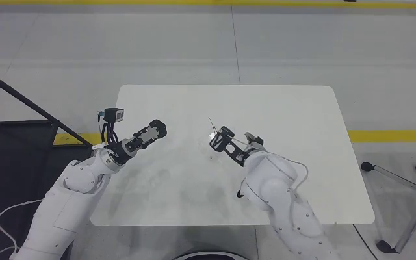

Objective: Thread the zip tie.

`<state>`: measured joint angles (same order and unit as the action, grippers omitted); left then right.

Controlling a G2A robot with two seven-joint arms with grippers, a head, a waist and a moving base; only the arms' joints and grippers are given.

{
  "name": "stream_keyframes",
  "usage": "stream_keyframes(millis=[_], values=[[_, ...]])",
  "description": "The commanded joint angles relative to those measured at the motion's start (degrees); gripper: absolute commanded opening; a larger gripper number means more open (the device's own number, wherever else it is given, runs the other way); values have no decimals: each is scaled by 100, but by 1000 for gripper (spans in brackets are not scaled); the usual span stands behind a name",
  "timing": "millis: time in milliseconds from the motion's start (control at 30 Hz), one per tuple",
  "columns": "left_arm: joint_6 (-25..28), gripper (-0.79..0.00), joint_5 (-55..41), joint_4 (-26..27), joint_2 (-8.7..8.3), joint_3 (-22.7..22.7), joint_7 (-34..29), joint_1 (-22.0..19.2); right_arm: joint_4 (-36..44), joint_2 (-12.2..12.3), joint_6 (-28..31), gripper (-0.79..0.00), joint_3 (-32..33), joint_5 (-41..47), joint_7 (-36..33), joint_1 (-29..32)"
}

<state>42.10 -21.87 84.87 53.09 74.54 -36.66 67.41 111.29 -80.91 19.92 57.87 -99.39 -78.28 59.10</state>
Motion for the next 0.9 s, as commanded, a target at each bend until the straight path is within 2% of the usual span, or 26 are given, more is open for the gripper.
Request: stream_keyframes(millis=[0,33,200,400,867], values=[[0,0,0,0,0,0,0,0,230,29,19,-37,231,62,144,144],[0,0,0,0,0,0,0,0,349,42,34,0,336,102,243,205],[0,0,0,0,0,0,0,0,812,119,183,0,947,434,818,536],[0,0,0,0,0,0,0,0,1113,224,737,0,1659,980,1570,914],[0,0,0,0,0,0,0,0,1113,224,736,-1,1659,980,1569,914]])
